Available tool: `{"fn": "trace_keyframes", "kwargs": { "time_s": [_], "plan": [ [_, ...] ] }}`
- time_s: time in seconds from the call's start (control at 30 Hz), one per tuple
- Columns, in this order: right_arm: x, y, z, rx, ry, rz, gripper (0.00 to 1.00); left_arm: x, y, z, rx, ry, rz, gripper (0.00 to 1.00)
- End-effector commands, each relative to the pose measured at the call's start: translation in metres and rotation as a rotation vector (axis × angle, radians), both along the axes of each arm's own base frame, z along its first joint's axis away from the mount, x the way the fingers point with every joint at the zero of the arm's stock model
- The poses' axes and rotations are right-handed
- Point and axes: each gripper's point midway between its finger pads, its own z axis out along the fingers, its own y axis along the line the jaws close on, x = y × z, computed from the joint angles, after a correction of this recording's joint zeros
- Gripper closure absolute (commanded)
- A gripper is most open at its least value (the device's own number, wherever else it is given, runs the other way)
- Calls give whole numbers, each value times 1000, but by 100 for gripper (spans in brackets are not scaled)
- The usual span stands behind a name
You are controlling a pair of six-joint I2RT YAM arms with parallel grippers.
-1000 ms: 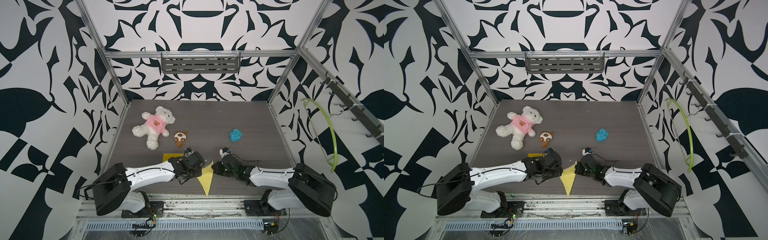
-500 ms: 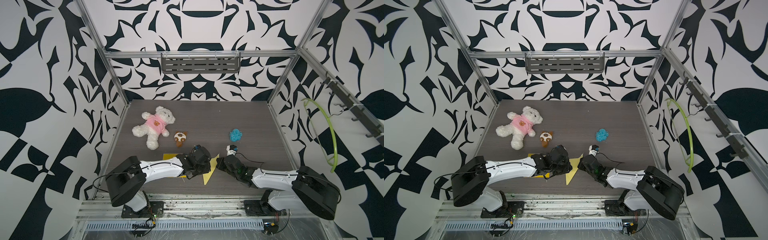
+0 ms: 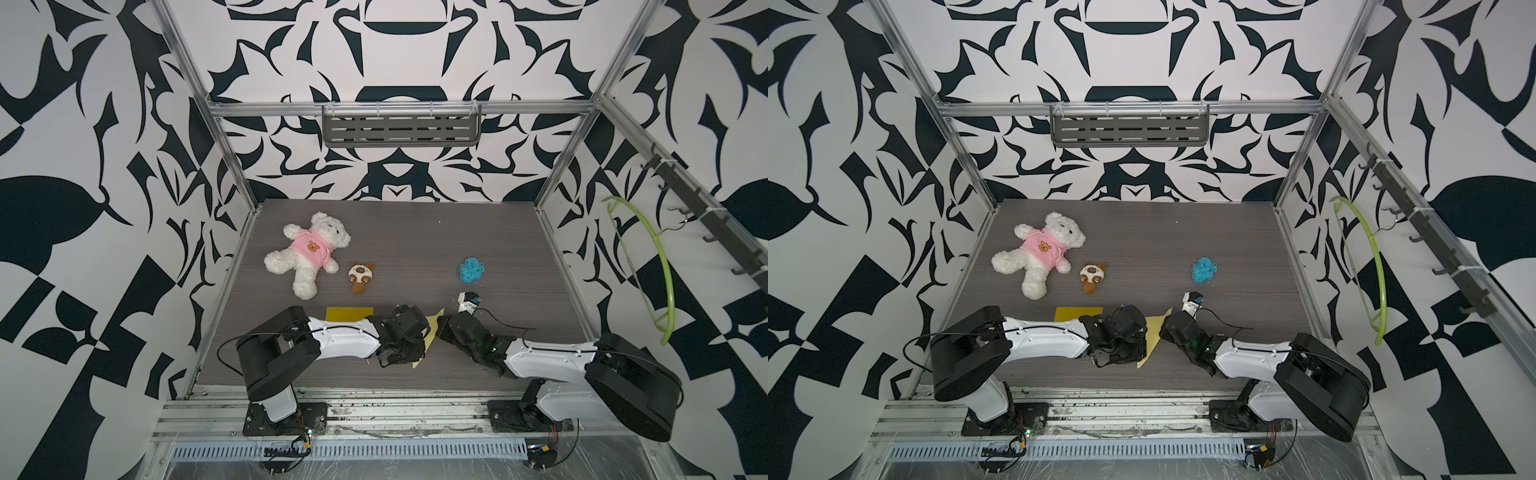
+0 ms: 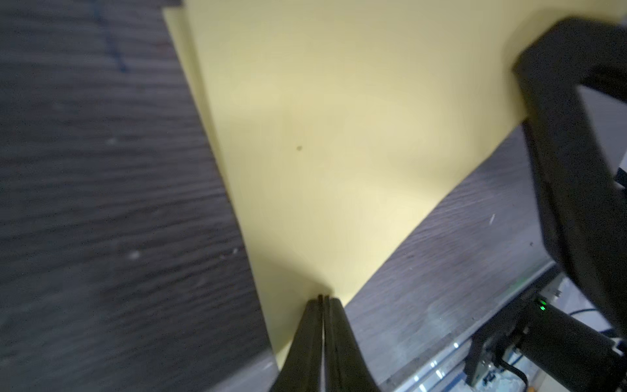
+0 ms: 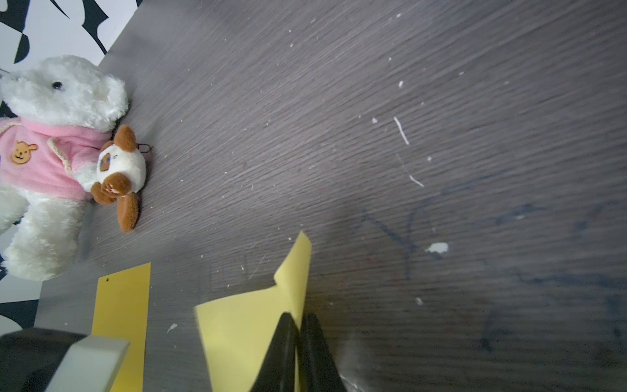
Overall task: Fold the square paper diagonally
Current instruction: Fold the paper at the center of the board.
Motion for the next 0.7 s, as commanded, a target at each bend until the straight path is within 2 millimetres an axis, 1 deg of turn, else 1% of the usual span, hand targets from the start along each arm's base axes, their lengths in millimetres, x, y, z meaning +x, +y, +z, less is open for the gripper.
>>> {"fn": "trace_keyframes", "kwargs": {
  "time_s": [0.0, 0.07, 0.13, 0.2, 0.23, 0.3, 0.37, 0.4, 0.47, 0.53, 0.57, 0.6, 0.67],
  "plan": [
    [5, -5, 7, -33, -15, -23, 76, -16, 23, -27, 112, 58, -24, 91],
    [5, -11, 12, -91, -15, -18, 66, -19, 29, -32, 137, 66, -25, 91],
    [5, -17, 18, -155, -14, 0, 53, -20, 31, -35, 150, 71, -27, 92],
    [6, -25, 26, -213, -8, 16, 51, -22, 32, -38, 156, 78, -31, 92],
    [7, -27, 31, -211, -14, 25, 52, -22, 32, -38, 158, 80, -31, 92],
    [8, -22, 40, -137, -31, 73, 55, -23, 31, -38, 156, 80, -34, 93],
    [6, -6, 49, -14, -17, 157, 67, -22, 31, -37, 155, 78, -33, 93],
    [3, 3, 52, 26, -14, 205, 70, -22, 30, -36, 153, 76, -33, 93],
    [-5, 28, 62, 92, -5, 341, 77, -22, 29, -35, 154, 76, -34, 93],
    [-13, 43, 62, 137, 39, 424, 86, -21, 29, -35, 154, 75, -33, 93],
    [-17, 48, 59, 158, 65, 447, 90, -21, 29, -34, 153, 74, -34, 93],
    [-21, 51, 56, 173, 83, 465, 93, -21, 28, -33, 151, 73, -34, 93],
    [-29, 52, 48, 193, 110, 481, 93, -20, 27, -32, 148, 70, -34, 93]
  ]
}}
